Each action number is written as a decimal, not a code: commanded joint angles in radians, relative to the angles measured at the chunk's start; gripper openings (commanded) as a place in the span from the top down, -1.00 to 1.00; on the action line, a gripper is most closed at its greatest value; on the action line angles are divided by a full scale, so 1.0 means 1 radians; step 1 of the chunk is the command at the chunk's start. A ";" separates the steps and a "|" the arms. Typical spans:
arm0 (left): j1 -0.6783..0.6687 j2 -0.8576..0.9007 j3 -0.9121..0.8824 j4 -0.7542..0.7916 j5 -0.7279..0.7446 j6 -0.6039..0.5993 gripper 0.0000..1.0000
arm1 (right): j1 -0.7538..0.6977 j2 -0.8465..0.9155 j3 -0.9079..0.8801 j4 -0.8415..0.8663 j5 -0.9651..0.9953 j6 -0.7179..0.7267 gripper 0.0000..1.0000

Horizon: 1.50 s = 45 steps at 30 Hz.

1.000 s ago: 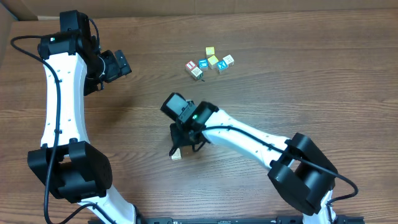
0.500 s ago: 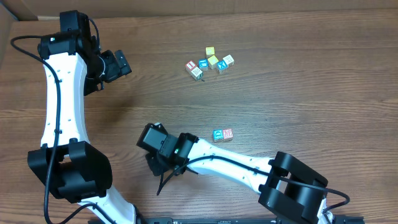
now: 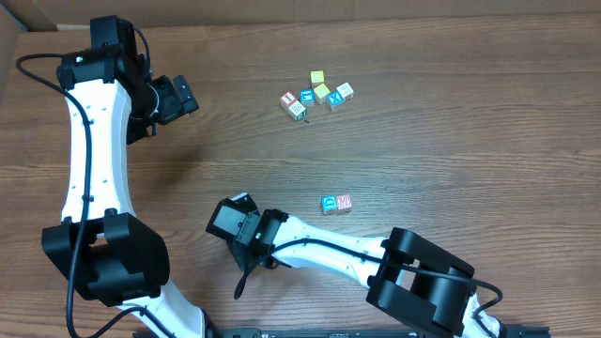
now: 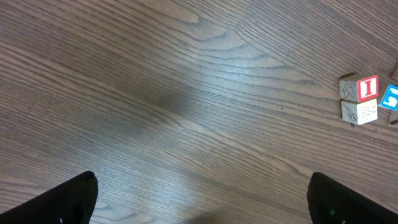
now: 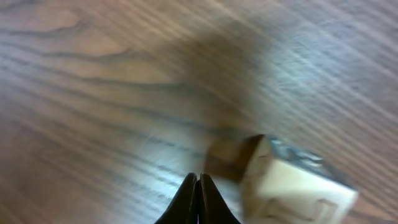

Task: Flip 4 blocks
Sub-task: 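Lift the P block, rotate it, and carry it toward the front, then lower the P block beside the front blocks and open the right gripper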

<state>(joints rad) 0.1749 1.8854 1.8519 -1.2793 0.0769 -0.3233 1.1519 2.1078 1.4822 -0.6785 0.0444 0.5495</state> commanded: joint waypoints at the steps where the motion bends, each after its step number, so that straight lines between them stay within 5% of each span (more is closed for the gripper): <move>1: 0.000 0.008 -0.002 -0.003 -0.006 -0.014 -1.00 | -0.029 -0.003 0.000 -0.011 0.051 0.000 0.92; 27: 0.001 0.008 -0.002 -0.002 -0.006 -0.014 -1.00 | -0.129 -0.003 0.032 0.042 0.007 0.029 0.86; 35: 0.000 0.008 -0.002 -0.002 -0.006 -0.014 -1.00 | -0.130 -0.003 0.029 0.112 0.155 0.026 0.85; 45: 0.001 0.008 -0.002 -0.002 -0.006 -0.014 -0.99 | -0.130 -0.003 0.027 -0.015 0.165 0.026 0.69</move>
<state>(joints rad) 0.1749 1.8854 1.8519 -1.2797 0.0769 -0.3233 1.0271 2.1078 1.4864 -0.6758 0.1875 0.5732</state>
